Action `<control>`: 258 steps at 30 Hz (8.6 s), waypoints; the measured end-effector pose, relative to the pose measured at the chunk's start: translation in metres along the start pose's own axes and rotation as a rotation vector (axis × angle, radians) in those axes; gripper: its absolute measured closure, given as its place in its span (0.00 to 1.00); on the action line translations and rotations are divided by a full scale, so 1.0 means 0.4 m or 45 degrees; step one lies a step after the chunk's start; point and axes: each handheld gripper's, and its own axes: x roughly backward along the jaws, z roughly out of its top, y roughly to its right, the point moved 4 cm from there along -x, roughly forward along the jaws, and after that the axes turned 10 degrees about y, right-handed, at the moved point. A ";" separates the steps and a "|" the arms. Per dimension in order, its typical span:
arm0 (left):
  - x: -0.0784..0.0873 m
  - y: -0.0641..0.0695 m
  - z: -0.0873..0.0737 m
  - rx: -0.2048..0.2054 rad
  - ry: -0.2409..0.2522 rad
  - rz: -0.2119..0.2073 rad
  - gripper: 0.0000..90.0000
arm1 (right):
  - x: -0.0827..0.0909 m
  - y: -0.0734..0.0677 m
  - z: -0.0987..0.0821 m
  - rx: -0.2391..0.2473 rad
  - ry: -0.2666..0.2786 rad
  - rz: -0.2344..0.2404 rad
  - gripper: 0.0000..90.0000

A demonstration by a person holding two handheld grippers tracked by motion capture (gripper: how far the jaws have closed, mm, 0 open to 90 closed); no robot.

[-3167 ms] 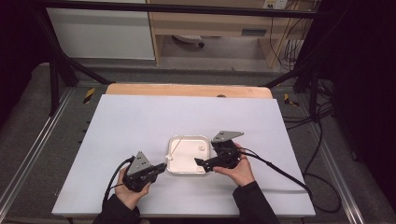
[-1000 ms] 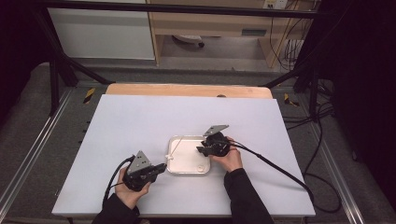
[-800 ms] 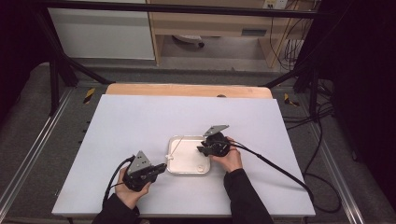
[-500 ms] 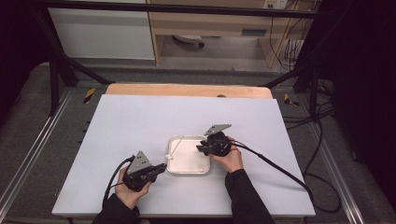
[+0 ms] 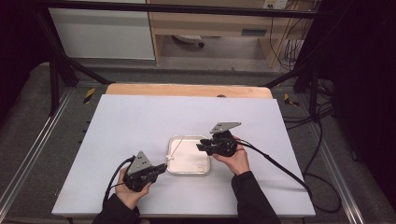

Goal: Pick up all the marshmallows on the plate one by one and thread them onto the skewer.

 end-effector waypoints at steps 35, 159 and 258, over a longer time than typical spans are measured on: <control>-0.005 0.032 0.005 -0.056 0.025 -0.073 0.98 | 0.114 -0.054 0.101 -0.196 0.331 0.224 0.78; -0.012 0.059 0.013 -0.094 0.050 -0.124 0.99 | 0.002 -0.154 0.009 -0.266 0.308 0.422 0.88; -0.012 0.029 -0.004 -0.022 0.008 -0.094 0.98 | 0.131 -0.051 0.037 -0.161 0.280 0.139 0.80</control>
